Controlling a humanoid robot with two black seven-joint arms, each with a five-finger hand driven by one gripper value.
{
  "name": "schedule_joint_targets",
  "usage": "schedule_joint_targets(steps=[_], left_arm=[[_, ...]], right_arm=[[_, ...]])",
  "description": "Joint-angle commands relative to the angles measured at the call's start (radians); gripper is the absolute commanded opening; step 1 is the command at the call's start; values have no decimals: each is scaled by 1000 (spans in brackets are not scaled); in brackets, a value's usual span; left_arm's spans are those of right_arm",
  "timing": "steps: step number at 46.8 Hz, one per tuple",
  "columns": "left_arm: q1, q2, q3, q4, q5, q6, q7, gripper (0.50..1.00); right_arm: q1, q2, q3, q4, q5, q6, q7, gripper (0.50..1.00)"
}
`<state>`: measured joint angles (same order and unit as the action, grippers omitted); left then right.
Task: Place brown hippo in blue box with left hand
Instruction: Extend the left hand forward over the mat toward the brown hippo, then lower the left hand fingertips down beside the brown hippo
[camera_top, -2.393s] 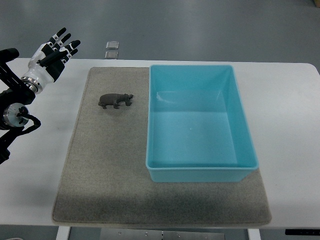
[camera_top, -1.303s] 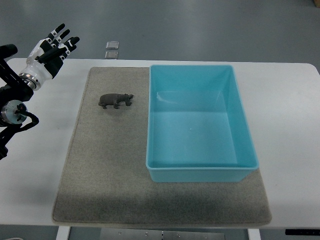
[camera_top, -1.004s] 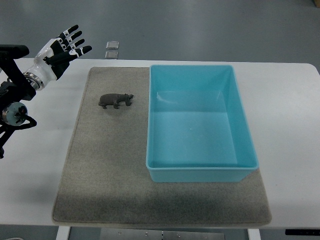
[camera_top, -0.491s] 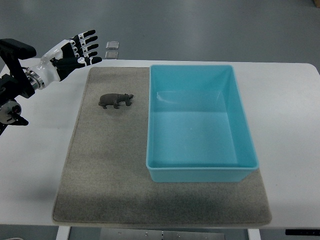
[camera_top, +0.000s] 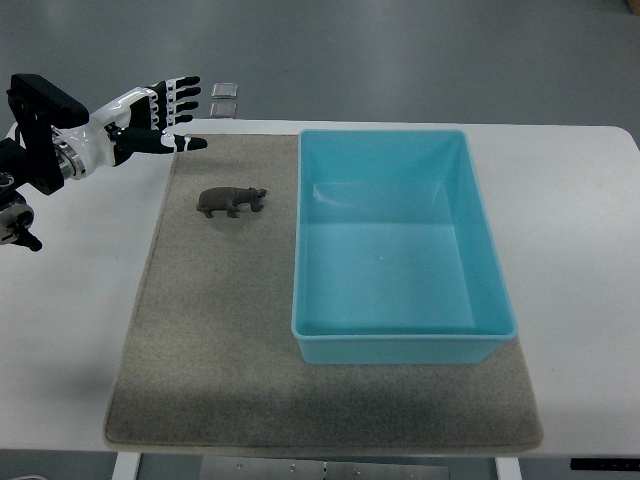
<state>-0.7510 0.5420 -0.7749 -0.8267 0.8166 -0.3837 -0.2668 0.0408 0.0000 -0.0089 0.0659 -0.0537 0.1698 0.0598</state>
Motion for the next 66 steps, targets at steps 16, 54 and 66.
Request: schedule_joint_targets(steps=[16,54,66], left_arm=[[-13,35,0,-58,263,-17,-3,994],[-21,41,9,-83,558,-14,-37,984],[-24,39,11,-81,585,-4,-43,975]], right_arm=[[-1,0,1,0,0,0,0,936],[1,0,0,0,0,0,0,936],[1,0,0,0,0,0,0,936]])
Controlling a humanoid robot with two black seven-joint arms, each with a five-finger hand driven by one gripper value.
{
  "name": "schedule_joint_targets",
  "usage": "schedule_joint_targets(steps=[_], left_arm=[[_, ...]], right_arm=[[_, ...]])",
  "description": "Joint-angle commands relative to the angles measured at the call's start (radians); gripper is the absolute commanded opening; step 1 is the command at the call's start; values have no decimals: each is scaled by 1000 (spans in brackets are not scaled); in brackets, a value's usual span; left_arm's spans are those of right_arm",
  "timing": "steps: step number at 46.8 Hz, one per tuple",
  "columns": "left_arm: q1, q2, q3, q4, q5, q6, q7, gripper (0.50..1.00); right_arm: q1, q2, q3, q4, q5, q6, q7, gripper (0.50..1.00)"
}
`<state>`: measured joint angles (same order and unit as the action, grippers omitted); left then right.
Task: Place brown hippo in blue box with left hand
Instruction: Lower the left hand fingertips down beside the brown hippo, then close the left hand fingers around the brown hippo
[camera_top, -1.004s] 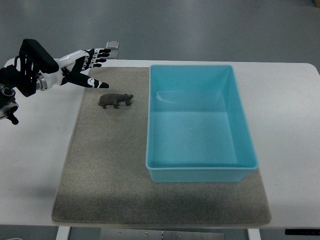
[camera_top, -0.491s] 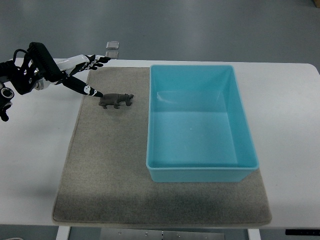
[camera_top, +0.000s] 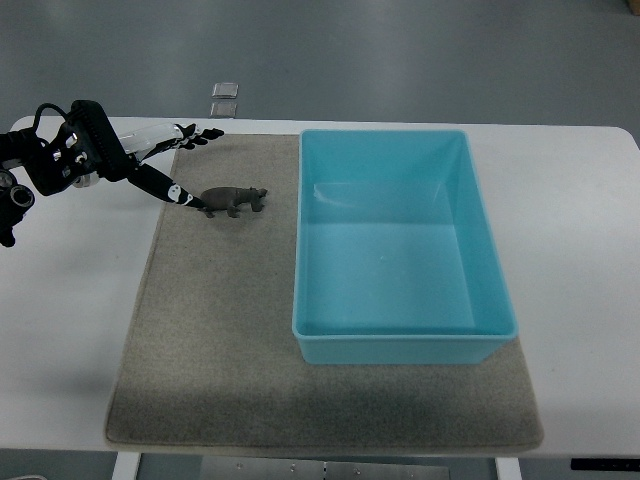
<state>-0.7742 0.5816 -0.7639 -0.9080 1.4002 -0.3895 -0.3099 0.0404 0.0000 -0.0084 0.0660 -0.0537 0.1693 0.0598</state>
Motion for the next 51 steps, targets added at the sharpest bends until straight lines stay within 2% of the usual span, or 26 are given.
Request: schedule_joint_targets(steps=[1,22,37,51], left_arm=[[0,0,0,0,3,1,0,973],[-2,-16,74,1,57,99,0,954],[0,-52,90,5,62,129,2,941],[-2,-65,113,6,65,179,8,904]], right_arm=[[1,0,-1,0,0,1,0,936],[1,0,1,0,0,-1,0,936],[1,0,-1,0,0,1,0,936],[1,0,-1,0,0,-1,0,936]])
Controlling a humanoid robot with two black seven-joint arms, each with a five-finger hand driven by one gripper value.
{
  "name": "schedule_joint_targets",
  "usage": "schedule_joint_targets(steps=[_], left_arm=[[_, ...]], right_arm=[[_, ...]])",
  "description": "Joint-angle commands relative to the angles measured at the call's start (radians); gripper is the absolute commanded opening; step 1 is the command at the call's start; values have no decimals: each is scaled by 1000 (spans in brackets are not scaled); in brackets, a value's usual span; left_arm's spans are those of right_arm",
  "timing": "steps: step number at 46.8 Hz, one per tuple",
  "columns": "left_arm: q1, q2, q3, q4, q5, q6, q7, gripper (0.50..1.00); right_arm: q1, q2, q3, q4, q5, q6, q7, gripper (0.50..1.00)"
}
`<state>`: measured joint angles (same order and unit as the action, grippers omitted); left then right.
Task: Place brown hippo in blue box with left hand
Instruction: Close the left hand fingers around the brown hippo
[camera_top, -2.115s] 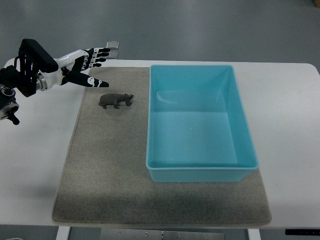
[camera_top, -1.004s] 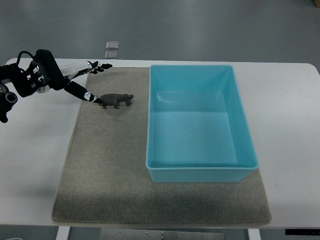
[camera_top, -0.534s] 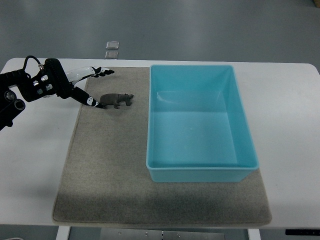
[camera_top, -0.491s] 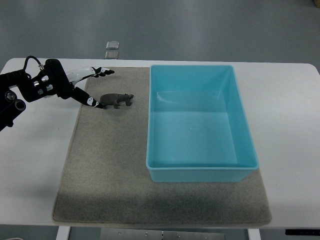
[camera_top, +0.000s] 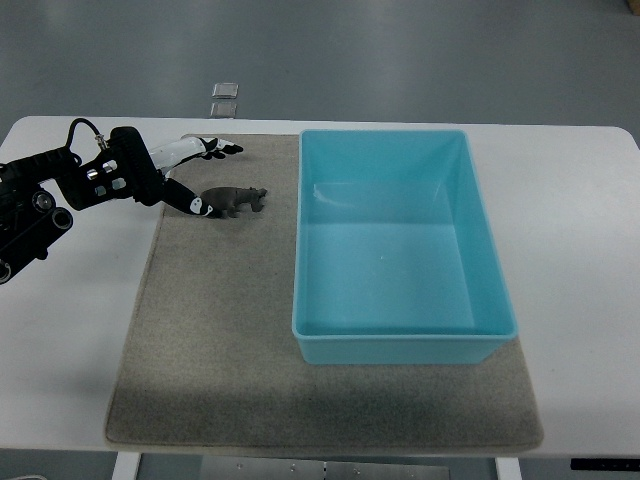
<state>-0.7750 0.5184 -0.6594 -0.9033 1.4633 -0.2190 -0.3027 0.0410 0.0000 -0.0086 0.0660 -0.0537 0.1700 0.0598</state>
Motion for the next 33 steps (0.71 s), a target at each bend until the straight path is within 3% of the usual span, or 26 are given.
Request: schedule_joint_targets(steps=[1,18,33], left_arm=[[-1,-1,12,1,2,13,2,904],[-3,-14,37,14,25,67,4,900],[-4,-24,37,20,32,81,5,855]], right_arm=[[-1,0,-1,0,0,0,0,936],[0,0,-1,0,0,-1,0,936],[-1,0,-1,0,0,-1,0,936]])
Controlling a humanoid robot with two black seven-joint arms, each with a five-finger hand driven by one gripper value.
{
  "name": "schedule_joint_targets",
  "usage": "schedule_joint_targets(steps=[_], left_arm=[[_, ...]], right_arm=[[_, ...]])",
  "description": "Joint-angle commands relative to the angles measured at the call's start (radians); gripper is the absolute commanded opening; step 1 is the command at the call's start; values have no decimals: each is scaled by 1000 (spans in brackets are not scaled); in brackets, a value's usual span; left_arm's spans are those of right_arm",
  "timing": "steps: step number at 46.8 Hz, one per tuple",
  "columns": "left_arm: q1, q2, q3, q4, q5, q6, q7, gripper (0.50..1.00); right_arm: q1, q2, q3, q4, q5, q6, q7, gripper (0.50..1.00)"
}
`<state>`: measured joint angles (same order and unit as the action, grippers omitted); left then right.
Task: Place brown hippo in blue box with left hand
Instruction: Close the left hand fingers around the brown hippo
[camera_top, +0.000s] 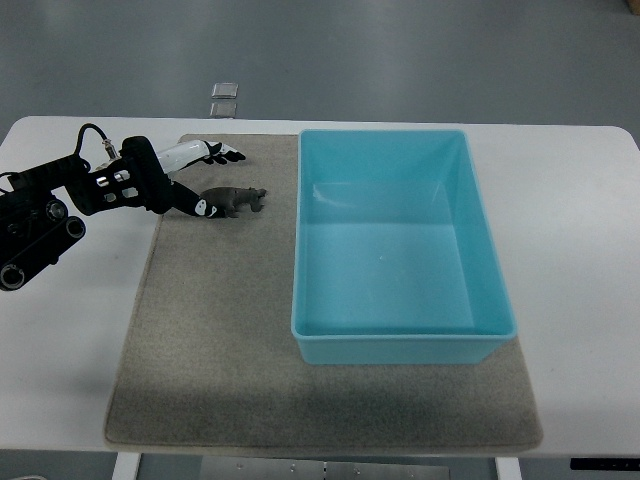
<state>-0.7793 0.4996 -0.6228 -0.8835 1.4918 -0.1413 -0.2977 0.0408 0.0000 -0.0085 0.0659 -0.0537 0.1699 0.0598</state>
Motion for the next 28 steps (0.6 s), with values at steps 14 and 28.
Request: schedule_joint_targets(steps=[14,28], left_arm=[[2,-7,0,0,4,6,2,840],[2,-7,2,3,5,6,0,801]], right_arm=[[1,0,1,0,0,0,0,936],[-1,0,-1,0,0,0,0,936]])
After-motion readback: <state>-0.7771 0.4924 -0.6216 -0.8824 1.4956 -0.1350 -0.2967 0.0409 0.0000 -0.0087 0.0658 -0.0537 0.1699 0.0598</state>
